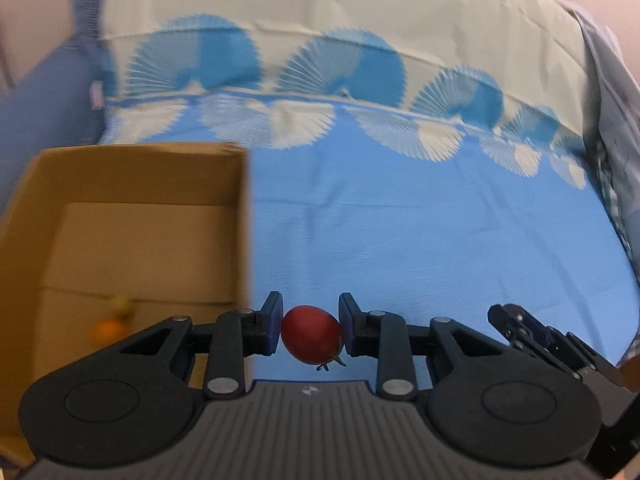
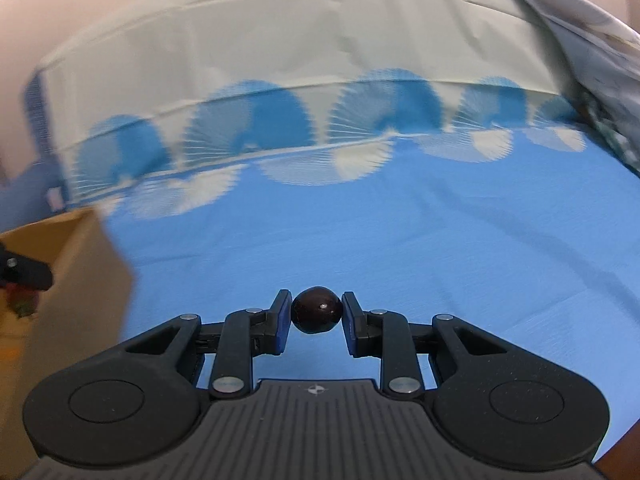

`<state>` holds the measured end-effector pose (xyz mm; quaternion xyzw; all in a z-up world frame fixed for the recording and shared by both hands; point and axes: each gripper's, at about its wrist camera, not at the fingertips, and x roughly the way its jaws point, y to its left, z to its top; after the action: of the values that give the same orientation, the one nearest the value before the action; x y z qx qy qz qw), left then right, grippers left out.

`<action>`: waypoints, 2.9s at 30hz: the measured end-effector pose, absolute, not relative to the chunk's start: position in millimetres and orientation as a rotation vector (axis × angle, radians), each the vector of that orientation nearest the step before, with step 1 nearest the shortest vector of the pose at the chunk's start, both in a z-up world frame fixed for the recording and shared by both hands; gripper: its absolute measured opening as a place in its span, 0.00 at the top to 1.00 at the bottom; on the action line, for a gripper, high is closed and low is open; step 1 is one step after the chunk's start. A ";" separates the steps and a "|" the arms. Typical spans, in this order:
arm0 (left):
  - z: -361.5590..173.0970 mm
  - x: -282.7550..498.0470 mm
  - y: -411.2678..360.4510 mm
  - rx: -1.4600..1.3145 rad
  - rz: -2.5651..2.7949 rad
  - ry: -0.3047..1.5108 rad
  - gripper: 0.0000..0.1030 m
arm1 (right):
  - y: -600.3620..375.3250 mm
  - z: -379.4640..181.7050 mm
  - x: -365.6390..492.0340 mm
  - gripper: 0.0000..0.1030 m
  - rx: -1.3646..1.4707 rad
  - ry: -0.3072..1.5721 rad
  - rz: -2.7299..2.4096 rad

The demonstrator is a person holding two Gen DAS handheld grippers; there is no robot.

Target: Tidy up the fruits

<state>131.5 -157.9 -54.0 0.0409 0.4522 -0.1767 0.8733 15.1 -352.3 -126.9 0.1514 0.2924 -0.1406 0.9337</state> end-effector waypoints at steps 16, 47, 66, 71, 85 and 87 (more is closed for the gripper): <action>-14.1 71.7 0.8 0.014 -0.190 0.856 0.73 | -187.6 -34.4 -15.3 0.73 0.202 0.554 0.103; -73.4 123.7 55.5 0.054 -0.036 0.951 0.00 | -119.3 -83.9 44.7 0.20 -0.061 0.675 0.216; -42.0 6.5 60.3 0.112 0.024 0.844 0.00 | -134.4 -44.2 -40.8 0.05 0.015 0.556 0.127; -35.1 2.0 58.1 0.110 0.012 0.795 0.00 | -135.5 -41.5 -48.4 0.04 0.018 0.550 0.142; -66.9 62.1 54.5 0.228 0.006 0.898 0.00 | -156.6 -70.8 5.1 0.03 0.064 0.715 0.204; -67.3 74.0 48.6 0.236 0.017 0.947 0.00 | -157.2 -74.0 18.9 0.03 0.083 0.765 0.209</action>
<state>74.0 48.6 -67.3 0.1132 0.4550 0.0083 0.8832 18.9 -157.2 -74.0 0.0404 0.3726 0.1018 0.9215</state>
